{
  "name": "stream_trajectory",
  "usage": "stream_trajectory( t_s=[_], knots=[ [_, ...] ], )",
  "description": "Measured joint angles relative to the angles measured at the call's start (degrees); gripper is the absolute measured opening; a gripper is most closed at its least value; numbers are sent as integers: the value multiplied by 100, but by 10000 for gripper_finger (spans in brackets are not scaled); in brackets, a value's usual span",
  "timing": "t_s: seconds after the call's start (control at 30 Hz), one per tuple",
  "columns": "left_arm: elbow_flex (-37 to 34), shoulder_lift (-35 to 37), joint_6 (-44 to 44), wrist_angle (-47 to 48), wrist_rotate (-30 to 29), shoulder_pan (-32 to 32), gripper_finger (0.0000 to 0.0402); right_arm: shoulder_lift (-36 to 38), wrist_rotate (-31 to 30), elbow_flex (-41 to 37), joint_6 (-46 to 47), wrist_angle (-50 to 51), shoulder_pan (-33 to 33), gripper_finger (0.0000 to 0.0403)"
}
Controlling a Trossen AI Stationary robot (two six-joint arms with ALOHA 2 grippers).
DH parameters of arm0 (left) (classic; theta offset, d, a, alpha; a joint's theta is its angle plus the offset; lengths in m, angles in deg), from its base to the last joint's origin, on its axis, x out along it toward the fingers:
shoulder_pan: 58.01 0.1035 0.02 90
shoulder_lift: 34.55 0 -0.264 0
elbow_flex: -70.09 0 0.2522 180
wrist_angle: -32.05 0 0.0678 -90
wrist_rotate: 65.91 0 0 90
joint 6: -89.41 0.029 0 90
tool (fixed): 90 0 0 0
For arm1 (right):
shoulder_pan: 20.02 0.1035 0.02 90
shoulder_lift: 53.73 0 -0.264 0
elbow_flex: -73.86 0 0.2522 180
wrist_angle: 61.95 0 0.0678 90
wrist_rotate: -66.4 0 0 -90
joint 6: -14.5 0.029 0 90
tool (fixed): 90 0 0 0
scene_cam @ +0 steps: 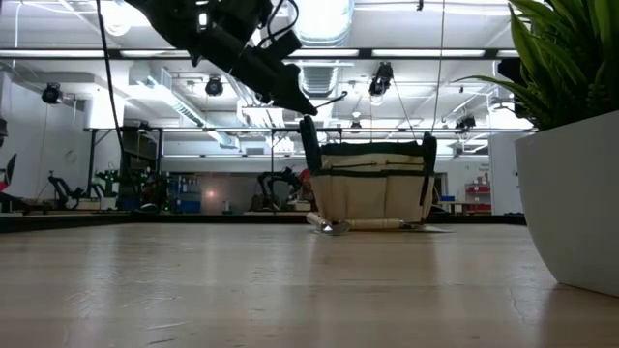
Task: Pick & Place Garden tools in Gardening bag
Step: Put the green shear scissors into the gardening bag, then put the brown trowel into the gardening bag
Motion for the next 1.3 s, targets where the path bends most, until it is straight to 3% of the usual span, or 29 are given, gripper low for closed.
stream_trajectory(
  t_s=[0.17,0.33,0.53,0.77,1.3],
  knots=[
    [0,-78,-88,-36,18,86,12,0,0,0,-1,0,1,8],
    [-12,-279,-110,-44,455,97,12,0,2,0,-4,0,0,8],
    [-16,-324,-108,-719,396,162,12,0,0,0,-19,0,1,8],
    [-26,-326,-519,-398,427,236,16,0,0,0,-1,-1,2,8],
    [-69,-38,-1383,-57,232,144,172,0,0,0,-4,-2,2,8]
  ],
)
